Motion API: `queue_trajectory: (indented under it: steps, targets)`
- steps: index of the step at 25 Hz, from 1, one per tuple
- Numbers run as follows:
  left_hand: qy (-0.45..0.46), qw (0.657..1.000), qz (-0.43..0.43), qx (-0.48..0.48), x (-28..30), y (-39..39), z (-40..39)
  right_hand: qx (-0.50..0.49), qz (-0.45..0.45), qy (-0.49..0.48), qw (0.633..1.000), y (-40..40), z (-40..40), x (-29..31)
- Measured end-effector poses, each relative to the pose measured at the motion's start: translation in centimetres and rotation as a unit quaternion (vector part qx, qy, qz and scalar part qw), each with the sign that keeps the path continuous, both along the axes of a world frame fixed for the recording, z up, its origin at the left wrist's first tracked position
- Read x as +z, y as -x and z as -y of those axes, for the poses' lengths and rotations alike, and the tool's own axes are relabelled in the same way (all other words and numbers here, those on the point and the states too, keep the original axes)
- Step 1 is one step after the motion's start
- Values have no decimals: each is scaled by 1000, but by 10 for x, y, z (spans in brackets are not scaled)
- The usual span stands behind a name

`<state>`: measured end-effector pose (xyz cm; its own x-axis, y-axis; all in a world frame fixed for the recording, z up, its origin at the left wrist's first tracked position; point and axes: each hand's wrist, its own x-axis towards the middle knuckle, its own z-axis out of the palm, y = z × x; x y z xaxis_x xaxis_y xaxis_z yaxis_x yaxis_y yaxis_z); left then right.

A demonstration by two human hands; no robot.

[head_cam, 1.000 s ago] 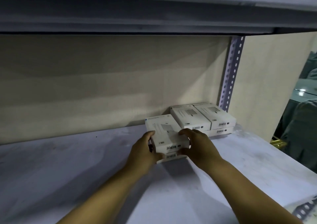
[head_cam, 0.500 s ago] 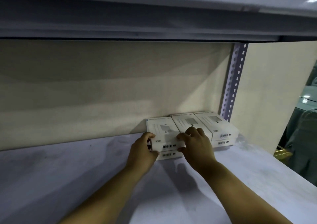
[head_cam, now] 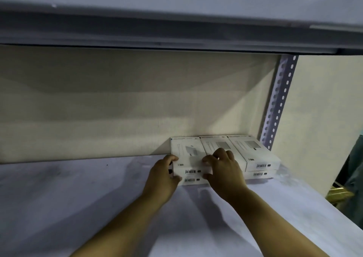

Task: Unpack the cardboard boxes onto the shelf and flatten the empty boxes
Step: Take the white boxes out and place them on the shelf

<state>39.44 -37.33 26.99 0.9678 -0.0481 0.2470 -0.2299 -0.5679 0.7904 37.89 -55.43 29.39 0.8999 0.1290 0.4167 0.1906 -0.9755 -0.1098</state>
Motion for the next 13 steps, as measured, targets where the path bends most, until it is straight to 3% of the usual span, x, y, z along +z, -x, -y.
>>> queue_trajectory:
  steps: [5, 9, 13]
  targets:
    - [-17, 1000, 6, 26, 8, 15, -6, 31, -1, -42, 999, 8, 9, 1]
    - [-14, 998, 23, 60, 17, 38, -15, 74, 22, -149, 986, 19, 6, 4]
    - [1, 995, 32, 94, 21, 72, -27, 123, -21, -222, 967, 37, -10, 11]
